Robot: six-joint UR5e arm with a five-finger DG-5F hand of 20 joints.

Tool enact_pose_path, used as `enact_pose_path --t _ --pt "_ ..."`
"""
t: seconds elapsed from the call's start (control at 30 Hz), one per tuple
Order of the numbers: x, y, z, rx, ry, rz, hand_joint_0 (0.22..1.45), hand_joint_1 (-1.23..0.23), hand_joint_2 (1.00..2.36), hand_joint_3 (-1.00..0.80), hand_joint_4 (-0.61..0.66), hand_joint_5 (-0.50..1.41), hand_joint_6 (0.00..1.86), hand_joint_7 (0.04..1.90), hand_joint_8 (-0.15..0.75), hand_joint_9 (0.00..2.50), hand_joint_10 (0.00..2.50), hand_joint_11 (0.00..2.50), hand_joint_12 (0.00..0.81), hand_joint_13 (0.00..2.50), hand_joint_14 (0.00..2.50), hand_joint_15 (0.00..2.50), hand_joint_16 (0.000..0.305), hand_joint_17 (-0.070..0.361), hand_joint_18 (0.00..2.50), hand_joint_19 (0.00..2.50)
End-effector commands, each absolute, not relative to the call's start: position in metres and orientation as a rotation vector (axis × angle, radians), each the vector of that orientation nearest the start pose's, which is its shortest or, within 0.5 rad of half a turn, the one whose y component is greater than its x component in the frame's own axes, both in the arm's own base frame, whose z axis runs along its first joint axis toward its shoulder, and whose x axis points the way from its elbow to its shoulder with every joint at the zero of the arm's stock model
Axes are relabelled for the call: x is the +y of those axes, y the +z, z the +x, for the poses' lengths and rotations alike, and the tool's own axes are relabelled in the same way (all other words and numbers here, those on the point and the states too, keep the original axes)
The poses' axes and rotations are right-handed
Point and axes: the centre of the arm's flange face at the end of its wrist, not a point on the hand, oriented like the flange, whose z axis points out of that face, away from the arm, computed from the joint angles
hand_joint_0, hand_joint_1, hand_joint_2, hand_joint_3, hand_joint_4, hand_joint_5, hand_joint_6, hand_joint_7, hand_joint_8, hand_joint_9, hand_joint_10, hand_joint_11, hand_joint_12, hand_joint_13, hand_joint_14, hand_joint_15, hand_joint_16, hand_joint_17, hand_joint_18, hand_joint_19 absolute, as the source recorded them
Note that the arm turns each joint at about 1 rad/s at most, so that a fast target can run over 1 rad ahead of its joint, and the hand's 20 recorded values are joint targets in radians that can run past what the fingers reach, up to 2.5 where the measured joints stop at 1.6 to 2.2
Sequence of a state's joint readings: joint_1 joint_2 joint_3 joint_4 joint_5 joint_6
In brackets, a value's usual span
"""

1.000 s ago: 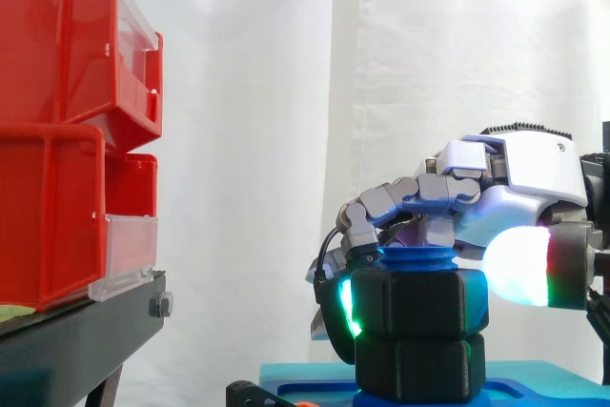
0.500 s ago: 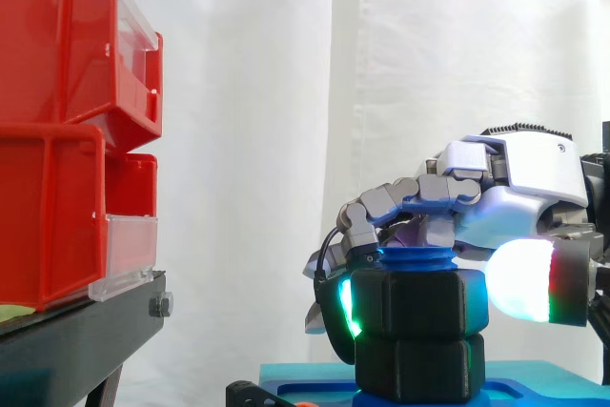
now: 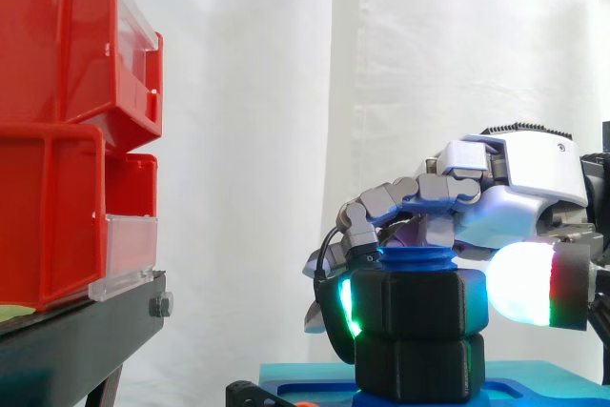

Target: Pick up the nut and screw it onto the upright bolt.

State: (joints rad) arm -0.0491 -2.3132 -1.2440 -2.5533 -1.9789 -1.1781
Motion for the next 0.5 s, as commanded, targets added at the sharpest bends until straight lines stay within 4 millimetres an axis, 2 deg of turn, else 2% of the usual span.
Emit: enact_pose_path --t 0.0,0.3,0.47 --pt "-0.1306 0.2348 0.7479 1.436 0.568 -0.03 0.46 -0.6 1.0 -0.5 0.1 0.08 0.5 1.3 0.216 1.46 0.0 0.06 0.211 0.71 0.0 0.0 0.021 0.048 0.39 0.0" --pt "-0.1306 0.2348 0.7479 1.436 0.568 -0.03 0.46 -0.59 1.0 -0.5 0.1 0.07 0.5 1.31 0.225 1.46 0.0 0.06 0.211 0.71 0.0 0.0 0.022 0.049 0.39 0.0" --pt "-0.1306 0.2348 0.7479 1.436 0.568 -0.03 0.44 -0.56 1.0 -0.5 0.13 0.05 0.5 1.26 0.232 1.42 0.0 0.07 0.227 0.7 0.0 0.0 0.024 0.055 0.36 0.0"
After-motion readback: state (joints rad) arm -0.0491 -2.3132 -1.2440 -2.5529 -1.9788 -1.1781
